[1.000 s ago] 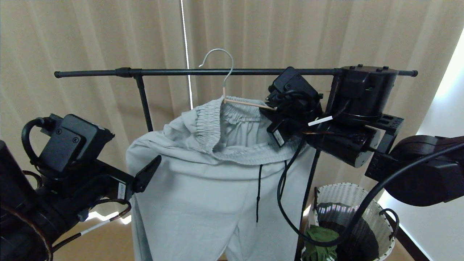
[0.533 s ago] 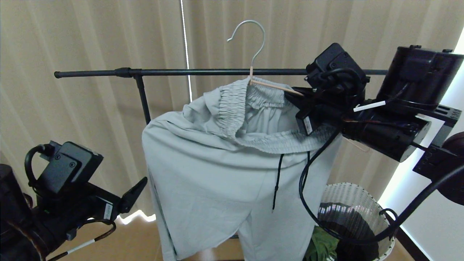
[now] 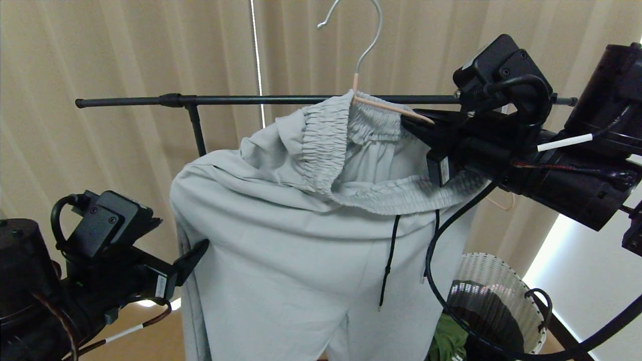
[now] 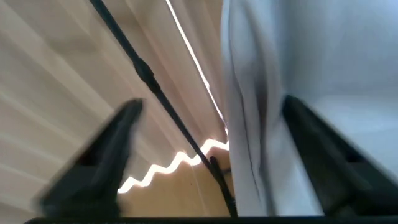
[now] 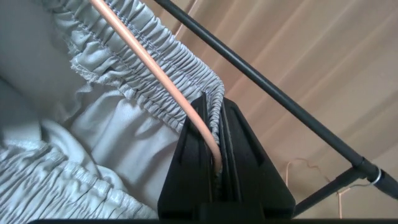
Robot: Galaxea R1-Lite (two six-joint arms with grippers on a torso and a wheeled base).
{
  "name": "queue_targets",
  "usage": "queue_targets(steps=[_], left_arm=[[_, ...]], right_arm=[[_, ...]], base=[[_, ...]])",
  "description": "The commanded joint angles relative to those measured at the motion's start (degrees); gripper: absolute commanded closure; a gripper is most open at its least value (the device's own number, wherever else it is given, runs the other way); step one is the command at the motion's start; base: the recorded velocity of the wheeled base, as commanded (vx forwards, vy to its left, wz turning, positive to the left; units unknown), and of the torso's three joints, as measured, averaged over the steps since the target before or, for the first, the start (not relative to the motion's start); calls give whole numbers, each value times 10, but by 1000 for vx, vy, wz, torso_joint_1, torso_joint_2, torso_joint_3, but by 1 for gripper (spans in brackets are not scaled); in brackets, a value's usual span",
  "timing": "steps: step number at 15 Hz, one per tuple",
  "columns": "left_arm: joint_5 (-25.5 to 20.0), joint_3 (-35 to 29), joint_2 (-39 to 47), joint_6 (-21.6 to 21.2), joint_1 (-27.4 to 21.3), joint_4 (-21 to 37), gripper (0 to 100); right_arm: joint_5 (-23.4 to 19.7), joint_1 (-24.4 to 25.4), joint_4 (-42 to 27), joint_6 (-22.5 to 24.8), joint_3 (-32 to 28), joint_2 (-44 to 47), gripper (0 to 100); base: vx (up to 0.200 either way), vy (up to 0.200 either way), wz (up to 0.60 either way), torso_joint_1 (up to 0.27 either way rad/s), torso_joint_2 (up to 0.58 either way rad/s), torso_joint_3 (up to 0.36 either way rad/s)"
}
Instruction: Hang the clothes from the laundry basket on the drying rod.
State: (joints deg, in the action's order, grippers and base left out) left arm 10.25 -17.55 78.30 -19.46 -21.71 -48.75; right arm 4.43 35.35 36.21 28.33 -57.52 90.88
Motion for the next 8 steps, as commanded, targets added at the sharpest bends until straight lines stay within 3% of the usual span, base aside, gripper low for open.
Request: queue_targets(steps=[1, 4, 8], left_arm=[[1, 0, 5, 0, 1, 0, 100], [3, 23, 4, -7, 32, 0, 100], [3, 57, 2, -42, 119, 0, 100]], right_arm=[[1, 2, 0, 1, -1, -3, 100], [5, -3, -1, 1, -6, 1, 100], [6, -49, -3, 1, -16, 2, 100]], base=[[0, 0, 0, 0, 0, 0], [0, 0, 0, 0, 0, 0], [0, 0, 0, 0, 0, 0]])
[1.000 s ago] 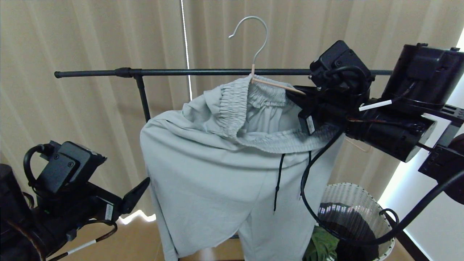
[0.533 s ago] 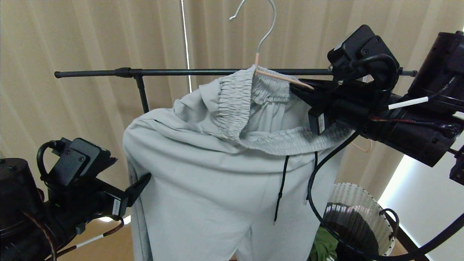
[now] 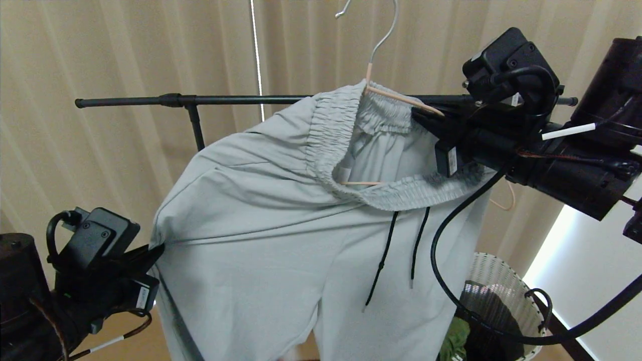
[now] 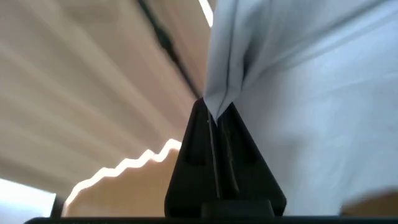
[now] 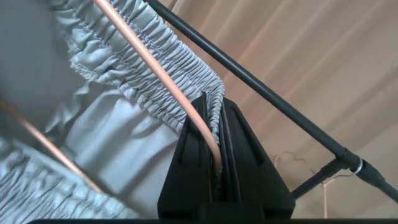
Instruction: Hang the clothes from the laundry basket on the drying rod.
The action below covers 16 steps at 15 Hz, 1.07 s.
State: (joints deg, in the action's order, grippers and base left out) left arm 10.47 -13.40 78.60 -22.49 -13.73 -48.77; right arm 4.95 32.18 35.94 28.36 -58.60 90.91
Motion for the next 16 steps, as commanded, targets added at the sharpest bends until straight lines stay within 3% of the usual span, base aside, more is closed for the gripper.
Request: queue_targets(steps=[1, 6, 9, 10, 13, 16], left_arm=[[1, 21, -2, -20, 49, 0, 100], [10, 31, -4, -50, 67, 1, 100], [6, 25, -25, -48, 50, 0, 100], [5, 25, -39, -47, 41, 1, 0], [5, 19, -63, -42, 5, 0, 0], [5, -4, -98, 16, -14, 0, 0]], right_arm=[[1, -28, -1, 0, -9, 1, 100], [1, -52, -2, 0, -11, -2, 100], [1, -51, -3, 0, -12, 0, 100], [1, -51, -3, 0, -12, 0, 100], [3, -51, -7, 1, -11, 0, 100], [54, -54, -83, 1, -11, -20, 100]], base=[[0, 0, 0, 0, 0, 0], [0, 0, 0, 0, 0, 0], [0, 0, 0, 0, 0, 0], [0, 0, 0, 0, 0, 0], [0, 0, 0, 0, 0, 0], [0, 0, 0, 0, 0, 0]])
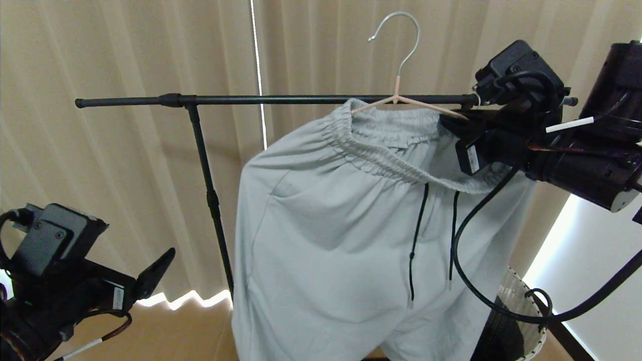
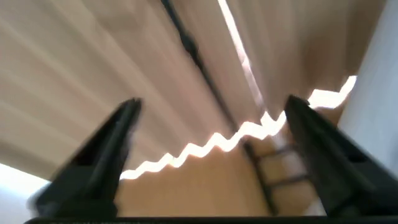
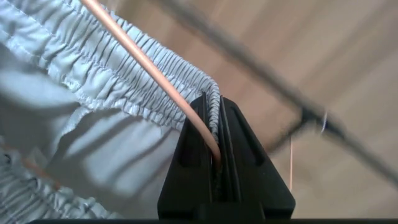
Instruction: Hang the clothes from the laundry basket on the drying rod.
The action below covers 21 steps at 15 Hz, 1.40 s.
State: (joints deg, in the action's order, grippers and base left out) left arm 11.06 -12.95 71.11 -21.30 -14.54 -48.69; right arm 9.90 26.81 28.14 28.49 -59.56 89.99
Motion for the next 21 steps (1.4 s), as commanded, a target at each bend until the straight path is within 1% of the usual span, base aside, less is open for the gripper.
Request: queue_targets(steps=[1, 2, 4, 5, 6, 7, 8, 13, 21], left_arm=[[-1, -13, -36, 35, -5, -1, 0], [-1, -10, -47, 64, -1, -1, 0], [0, 2, -74, 105, 3, -1, 0], [0, 6, -85, 115, 3, -1, 0], [0, 7, -89, 118, 3, -1, 0], [-1, 7, -91, 115, 2, -1, 0], [-1, 6, -92, 115, 2, -1, 0], [-1, 3, -93, 121, 7, 0, 0], [-1, 7, -93, 121, 7, 1, 0]], right_arm=[[21, -1, -35, 2, -2, -21, 100], [46, -8, -68, 2, -1, -32, 100], [108, -13, -143, 2, -3, -52, 100], [134, -13, -168, 2, -5, -59, 100], [141, -13, -174, 2, -6, -60, 100], [191, -12, -193, 2, -7, -61, 100], [211, -13, -193, 2, -8, -61, 100], [218, -30, -193, 0, -20, -54, 100], [227, -30, -193, 0, -28, -37, 100]], base=[[0, 0, 0, 0, 0, 0], [0, 0, 0, 0, 0, 0], [0, 0, 0, 0, 0, 0], [0, 0, 0, 0, 0, 0], [0, 0, 0, 0, 0, 0], [0, 0, 0, 0, 0, 0], [0, 0, 0, 0, 0, 0], [0, 0, 0, 0, 0, 0], [200, 0, 0, 4, 1, 2]])
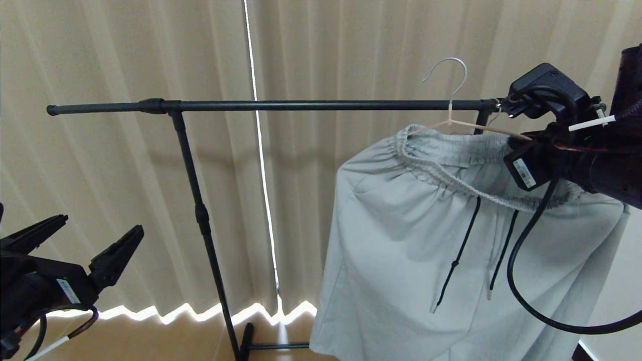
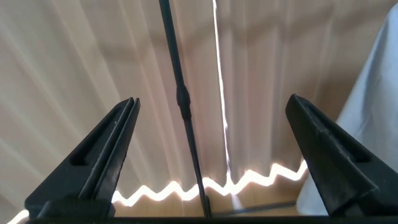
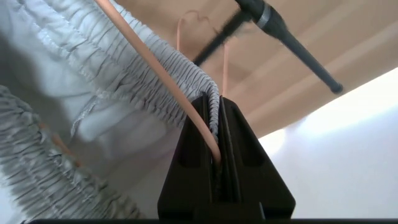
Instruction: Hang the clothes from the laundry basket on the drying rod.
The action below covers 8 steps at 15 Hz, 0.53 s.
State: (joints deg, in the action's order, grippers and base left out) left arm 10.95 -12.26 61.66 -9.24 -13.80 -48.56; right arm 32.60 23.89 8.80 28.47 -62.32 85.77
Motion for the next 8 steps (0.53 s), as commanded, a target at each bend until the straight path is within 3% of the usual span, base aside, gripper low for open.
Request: queue_targets(steps=[1, 4, 8], left_arm=[[0, 1, 1, -1, 0, 0, 0], [0, 4, 3, -3, -1, 0, 0], [0, 10, 4, -5, -2, 0, 0]], right_arm=[[0, -1, 1, 0, -1, 7, 100], [1, -9, 0, 0, 3, 8, 100], [20, -20, 0, 0, -6, 21, 100]], base=[[200, 0, 0, -2, 12, 2], [200, 0, 0, 1, 2, 5], [0, 0, 0, 0, 0, 0]])
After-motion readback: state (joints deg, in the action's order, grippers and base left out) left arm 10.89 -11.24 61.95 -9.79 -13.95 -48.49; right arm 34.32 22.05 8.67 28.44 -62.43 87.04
